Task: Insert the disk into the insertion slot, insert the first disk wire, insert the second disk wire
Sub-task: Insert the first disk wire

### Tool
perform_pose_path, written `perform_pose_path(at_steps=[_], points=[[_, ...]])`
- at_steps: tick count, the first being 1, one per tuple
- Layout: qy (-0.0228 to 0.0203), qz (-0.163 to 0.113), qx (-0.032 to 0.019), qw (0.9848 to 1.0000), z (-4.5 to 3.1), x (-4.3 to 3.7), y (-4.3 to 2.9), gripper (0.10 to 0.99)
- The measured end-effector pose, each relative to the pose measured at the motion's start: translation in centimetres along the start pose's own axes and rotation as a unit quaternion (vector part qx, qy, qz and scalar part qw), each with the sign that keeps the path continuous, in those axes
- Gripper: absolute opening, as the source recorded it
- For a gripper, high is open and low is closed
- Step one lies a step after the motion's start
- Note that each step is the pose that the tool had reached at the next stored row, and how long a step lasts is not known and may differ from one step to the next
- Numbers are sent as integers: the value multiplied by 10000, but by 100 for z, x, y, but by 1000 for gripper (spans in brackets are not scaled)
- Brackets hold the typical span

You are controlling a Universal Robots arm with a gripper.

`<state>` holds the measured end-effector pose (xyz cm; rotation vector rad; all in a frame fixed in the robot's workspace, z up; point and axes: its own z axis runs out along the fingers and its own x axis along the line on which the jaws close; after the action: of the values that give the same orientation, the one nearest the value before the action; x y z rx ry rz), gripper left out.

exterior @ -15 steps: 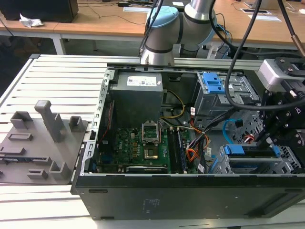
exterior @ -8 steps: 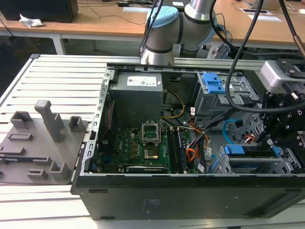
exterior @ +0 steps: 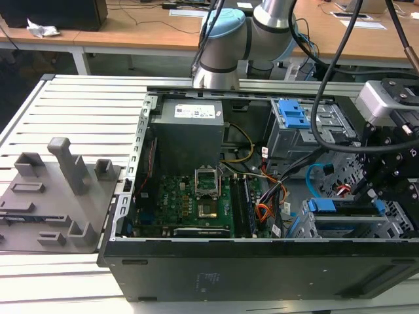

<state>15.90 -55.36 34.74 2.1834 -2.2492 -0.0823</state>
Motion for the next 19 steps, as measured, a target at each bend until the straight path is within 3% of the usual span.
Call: perform_pose_path(at_steps=[19], points=[[-28, 0, -15, 10000, 85, 10, -34, 161]])
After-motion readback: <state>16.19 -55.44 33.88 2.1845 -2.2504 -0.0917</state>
